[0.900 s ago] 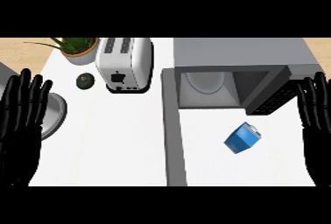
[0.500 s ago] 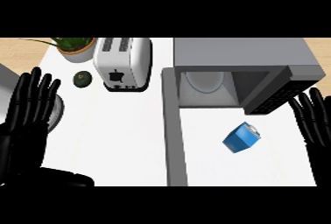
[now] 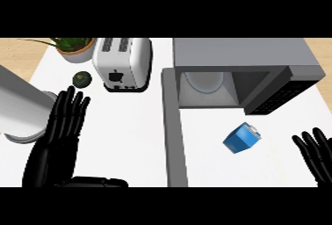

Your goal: Pick up the milk, place it into the microwave and close the microwave

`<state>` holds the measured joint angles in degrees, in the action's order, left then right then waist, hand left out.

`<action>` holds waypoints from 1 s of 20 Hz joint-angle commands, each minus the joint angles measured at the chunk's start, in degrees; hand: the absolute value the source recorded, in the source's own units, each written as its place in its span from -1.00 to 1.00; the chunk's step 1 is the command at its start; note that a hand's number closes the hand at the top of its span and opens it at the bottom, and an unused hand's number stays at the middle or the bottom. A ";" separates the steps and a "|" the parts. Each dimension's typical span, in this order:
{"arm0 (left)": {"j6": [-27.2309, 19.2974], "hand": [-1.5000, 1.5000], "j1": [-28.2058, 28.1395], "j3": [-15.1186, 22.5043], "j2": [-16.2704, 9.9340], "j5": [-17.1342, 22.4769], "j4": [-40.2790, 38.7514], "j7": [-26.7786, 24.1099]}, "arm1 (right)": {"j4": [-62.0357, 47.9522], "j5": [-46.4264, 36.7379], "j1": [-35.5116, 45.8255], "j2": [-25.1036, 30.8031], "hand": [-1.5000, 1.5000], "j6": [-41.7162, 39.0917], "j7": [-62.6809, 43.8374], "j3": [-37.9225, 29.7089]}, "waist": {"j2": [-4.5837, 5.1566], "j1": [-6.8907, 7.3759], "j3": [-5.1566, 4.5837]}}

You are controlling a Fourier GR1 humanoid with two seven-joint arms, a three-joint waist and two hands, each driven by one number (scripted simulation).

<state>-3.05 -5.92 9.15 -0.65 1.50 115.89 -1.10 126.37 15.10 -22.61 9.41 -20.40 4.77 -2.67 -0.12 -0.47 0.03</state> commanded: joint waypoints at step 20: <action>-12.45 -1.00 -11.43 21.06 0.63 -4.91 -5.59 -14.79 | -25.54 -17.78 1.52 -6.66 -1.00 -1.12 22.77 -2.43 | 0.07 0.47 -0.03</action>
<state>-14.91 -15.43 27.49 -0.34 -3.46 112.36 -12.67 103.53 -0.58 -22.35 3.81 -22.66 25.99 -5.57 -0.05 -0.01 0.01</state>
